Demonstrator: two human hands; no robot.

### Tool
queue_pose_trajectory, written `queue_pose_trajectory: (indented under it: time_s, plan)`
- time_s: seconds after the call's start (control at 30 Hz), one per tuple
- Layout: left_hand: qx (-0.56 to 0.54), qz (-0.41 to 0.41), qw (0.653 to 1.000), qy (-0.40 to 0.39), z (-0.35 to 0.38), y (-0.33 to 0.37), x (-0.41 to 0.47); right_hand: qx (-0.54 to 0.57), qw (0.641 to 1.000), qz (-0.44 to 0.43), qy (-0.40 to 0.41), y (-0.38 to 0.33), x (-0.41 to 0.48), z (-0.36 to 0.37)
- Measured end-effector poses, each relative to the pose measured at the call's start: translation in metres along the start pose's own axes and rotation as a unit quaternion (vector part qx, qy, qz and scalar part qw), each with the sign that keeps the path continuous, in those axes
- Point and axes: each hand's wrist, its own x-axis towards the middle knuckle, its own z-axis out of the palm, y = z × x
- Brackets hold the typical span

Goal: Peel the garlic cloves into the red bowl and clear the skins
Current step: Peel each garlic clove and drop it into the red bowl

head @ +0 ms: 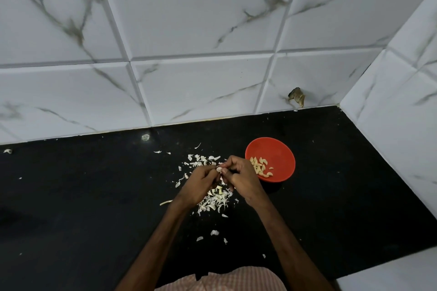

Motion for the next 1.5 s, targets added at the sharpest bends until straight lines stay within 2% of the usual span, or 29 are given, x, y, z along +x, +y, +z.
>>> queue_pose_trajectory:
  time_s: [0.17,0.4,0.47,0.6,0.77,0.9,0.97,1.07,1.17,1.27,1.4,1.5]
  plan:
    - [-0.026,-0.001,0.999,0.020,0.002,0.002,-0.002,0.067,0.997,0.041,-0.019,-0.002,0.000,0.001]
    - [0.001,0.032,0.999,0.038,-0.006,0.008,-0.006,0.066,0.995,0.049,-0.050,-0.007,0.002,-0.004]
    - [0.027,0.039,0.998,0.045,-0.008,0.008,-0.004,0.032,0.999,0.027,-0.018,-0.006,0.002,-0.002]
    - [0.056,0.033,0.996,0.066,-0.012,0.004,-0.003,-0.086,0.993,-0.072,0.032,-0.002,0.002,0.004]
    - [0.065,0.040,0.993,0.086,-0.013,0.007,-0.002,-0.117,0.986,-0.116,0.040,-0.004,0.003,0.004]
    - [0.048,0.033,0.996,0.074,-0.014,0.007,-0.001,-0.135,0.980,-0.136,0.057,-0.004,0.006,0.005]
    - [0.030,0.030,0.997,0.067,-0.014,0.004,-0.001,-0.106,0.986,-0.102,0.077,-0.002,0.006,0.007]
    - [0.032,0.018,0.995,0.090,-0.014,-0.001,0.001,0.008,0.995,-0.045,0.092,-0.001,0.003,0.013]
    - [0.041,0.003,0.993,0.110,-0.017,-0.009,0.001,0.079,0.991,-0.027,0.104,0.000,0.003,0.012]
    - [0.042,0.011,0.994,0.096,-0.017,-0.014,-0.002,0.076,0.993,-0.028,0.086,0.001,0.004,0.008]
    - [0.060,0.027,0.994,0.088,-0.016,-0.012,0.000,0.006,0.998,-0.060,0.018,0.001,0.004,0.011]
    - [0.057,0.038,0.995,0.073,-0.015,-0.011,0.002,-0.012,0.997,-0.075,0.033,0.002,0.005,0.014]
